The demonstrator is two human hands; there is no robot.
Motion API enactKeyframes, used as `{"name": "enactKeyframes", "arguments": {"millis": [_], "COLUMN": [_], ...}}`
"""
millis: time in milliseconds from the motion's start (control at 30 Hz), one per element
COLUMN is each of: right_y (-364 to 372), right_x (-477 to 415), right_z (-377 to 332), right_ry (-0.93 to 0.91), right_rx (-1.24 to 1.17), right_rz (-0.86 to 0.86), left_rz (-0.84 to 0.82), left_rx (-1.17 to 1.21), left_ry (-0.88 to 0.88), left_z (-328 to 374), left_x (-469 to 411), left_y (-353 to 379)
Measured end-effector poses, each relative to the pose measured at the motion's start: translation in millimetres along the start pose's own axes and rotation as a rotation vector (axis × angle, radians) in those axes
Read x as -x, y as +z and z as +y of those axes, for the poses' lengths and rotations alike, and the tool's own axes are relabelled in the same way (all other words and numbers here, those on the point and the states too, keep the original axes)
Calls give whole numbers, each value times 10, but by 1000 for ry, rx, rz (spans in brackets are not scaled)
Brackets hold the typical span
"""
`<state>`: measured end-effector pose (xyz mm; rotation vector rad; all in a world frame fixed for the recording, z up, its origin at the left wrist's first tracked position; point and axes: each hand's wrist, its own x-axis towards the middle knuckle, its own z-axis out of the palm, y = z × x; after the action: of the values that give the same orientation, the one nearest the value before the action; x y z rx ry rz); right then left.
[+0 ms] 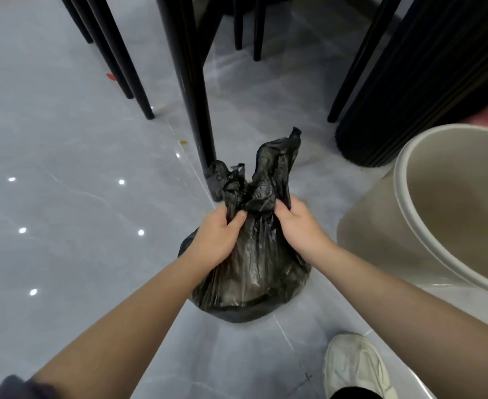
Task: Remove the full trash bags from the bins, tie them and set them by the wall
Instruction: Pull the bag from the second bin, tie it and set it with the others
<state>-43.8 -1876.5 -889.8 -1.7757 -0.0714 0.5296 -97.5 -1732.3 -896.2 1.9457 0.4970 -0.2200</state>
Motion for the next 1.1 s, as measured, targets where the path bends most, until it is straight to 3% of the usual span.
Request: {"name": "enactKeyframes", "arguments": {"millis": [133,200,300,433,567,767,867,933,1033,1100], "right_y": [41,51,55,102,220,141,127,118,91,70], "right_x": [-72,-98,-112,-79,5,18,14,13,50,89], "right_z": [-119,-135,-162,-204,-191,-220,-192,-143,-138,-159], "right_ry": [138,207,273,386,469,451,449,436,337,251], "right_rx": [-303,-406,-417,-422,-495,-504,-340,-174,22,157], "right_rz": [-27,-76,-163,-225,-335,-221,-198,-180,-242,-319], "left_rz": [11,-98,-329,-394,-328,-193,79,204,14,-159], "left_rx": [-395,-492,-404,-404,-256,-291,-514,-527,-704,-941], "left_ry": [171,181,210,77,-12,-107,52,291,778,959], "left_z": [211,398,712,945,902,608,446,418,395,338], "left_x": [-22,-16,-13,-131,-263,-322,-220,-34,160,184], "left_y": [-180,-336,-489,-601,-599,-495,-397,-399,-495,-483]}}
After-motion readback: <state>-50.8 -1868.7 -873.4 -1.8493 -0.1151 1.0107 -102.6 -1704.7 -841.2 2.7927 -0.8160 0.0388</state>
